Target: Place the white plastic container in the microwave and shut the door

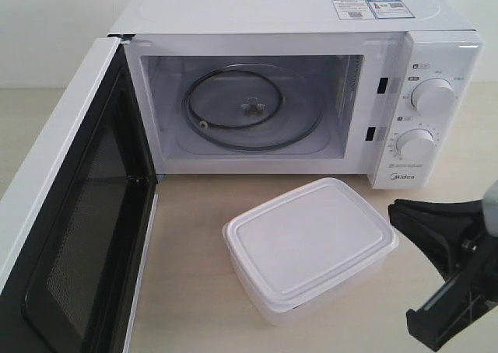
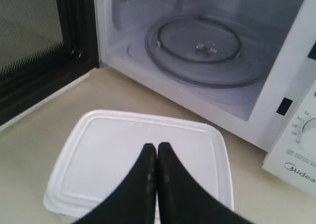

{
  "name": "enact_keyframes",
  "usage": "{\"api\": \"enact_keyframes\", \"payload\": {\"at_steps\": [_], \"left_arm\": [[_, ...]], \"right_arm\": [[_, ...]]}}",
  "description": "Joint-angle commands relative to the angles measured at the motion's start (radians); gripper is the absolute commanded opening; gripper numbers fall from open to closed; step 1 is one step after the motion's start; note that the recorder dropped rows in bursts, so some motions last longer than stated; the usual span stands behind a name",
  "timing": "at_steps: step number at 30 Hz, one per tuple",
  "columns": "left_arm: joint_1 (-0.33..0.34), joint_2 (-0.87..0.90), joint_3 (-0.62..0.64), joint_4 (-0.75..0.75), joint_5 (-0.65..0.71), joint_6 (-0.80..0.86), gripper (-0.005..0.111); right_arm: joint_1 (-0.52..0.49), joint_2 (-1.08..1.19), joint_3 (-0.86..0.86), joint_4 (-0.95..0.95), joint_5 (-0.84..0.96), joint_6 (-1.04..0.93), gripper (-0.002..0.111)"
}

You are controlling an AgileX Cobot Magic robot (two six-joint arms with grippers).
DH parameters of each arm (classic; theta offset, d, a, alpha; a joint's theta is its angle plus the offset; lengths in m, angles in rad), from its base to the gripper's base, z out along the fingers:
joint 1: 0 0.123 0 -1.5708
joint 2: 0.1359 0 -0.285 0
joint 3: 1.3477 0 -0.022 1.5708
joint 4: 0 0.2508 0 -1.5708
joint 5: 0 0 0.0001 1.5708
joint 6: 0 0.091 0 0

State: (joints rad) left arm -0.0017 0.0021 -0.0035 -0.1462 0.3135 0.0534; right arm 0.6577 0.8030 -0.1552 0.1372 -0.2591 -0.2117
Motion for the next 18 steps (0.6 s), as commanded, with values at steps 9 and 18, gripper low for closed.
{"api": "enact_keyframes", "payload": {"at_steps": [9,18], "left_arm": [[0.001,-0.002,0.004,0.005,-0.008,0.001,0.004],[0.001,-0.002,0.004,0.005,-0.008,0.001,0.004]], "right_arm": [[0.003,0.175,0.145,0.175,-0.434,-0.051,0.000],[0.003,0.431,0.143,0.272,-0.654,-0.061,0.000]]}}
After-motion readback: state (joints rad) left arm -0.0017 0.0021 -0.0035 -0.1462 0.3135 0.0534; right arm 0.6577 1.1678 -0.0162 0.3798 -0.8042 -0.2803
